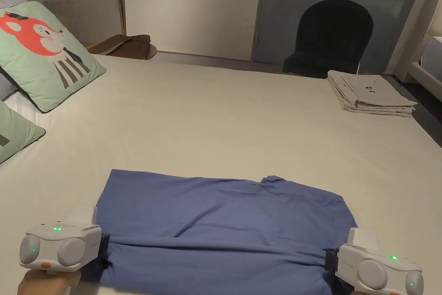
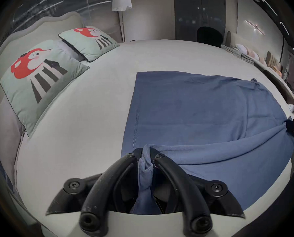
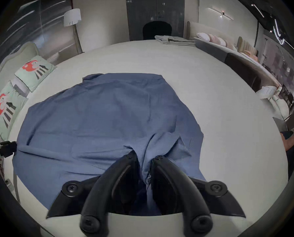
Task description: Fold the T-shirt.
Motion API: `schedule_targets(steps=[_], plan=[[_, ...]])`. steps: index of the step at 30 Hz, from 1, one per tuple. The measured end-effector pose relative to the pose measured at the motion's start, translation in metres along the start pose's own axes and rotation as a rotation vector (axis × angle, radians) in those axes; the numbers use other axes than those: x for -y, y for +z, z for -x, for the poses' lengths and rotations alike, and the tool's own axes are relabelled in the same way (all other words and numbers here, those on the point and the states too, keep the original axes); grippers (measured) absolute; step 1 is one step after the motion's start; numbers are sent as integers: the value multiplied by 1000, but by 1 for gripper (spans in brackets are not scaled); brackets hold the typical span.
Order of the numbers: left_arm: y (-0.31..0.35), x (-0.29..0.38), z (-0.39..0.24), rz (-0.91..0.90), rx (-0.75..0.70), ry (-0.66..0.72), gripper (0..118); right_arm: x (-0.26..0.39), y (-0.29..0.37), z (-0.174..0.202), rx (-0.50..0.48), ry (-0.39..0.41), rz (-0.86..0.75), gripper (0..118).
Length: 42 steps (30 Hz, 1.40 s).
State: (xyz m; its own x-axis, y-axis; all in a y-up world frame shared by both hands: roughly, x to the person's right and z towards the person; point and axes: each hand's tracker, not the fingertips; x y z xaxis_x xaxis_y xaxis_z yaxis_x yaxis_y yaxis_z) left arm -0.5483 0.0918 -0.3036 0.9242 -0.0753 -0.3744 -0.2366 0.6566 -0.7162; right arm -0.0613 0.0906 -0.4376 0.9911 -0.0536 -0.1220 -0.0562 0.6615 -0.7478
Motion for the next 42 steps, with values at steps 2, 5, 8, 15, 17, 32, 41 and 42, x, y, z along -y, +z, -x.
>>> schedule_targets(steps=[2,5,8,15,17,32,41,42], plan=[[3,-2,1,7,15,-3,5,-3,5,0,3,-6,1,12],[16,-10,4,8,44,49,25,-8,23,2,-6,-8,-10,29],[45,-19,6,-73,95,139,95,-11,56,6,11,27,-136,94],[154,-31,-10,-400,191,134,104,-6,162,9,-57,25,-424,110],[189,-24,-18,-544,204,116,104,0,192,12,-74,32,-507,110],[253,22,-53,-731,157,-19,0,47,276,39,9,145,-776,0],[226,20,-36,-596,187,0,0,43,271,42,-20,162,-781,0],[219,18,-32,-556,189,2,0,43,269,43,-20,163,-777,0]])
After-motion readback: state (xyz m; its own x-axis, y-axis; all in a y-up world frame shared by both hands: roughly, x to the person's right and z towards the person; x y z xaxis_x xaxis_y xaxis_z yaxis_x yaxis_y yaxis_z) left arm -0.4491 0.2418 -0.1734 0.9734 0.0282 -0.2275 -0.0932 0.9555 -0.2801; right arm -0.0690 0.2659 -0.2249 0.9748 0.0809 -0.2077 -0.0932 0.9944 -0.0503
